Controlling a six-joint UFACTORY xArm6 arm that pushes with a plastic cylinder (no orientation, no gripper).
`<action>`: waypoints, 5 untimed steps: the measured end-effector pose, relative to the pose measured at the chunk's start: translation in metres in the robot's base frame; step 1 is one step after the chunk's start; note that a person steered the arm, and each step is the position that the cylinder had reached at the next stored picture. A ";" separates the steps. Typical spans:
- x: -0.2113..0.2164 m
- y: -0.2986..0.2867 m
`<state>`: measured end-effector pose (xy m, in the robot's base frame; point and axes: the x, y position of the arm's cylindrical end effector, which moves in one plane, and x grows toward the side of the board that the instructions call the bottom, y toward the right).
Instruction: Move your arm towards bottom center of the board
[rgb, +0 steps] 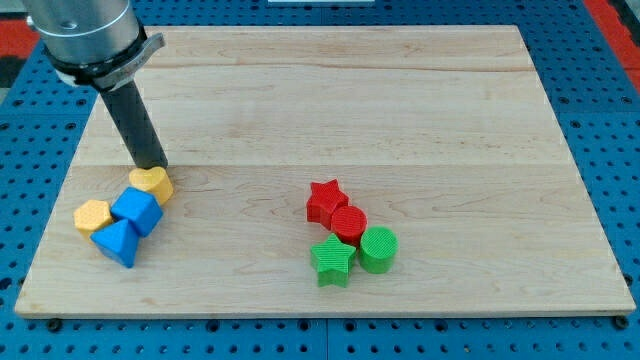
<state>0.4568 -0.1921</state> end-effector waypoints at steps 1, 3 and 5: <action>-0.007 -0.003; -0.036 0.025; -0.040 0.158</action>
<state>0.4171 -0.0341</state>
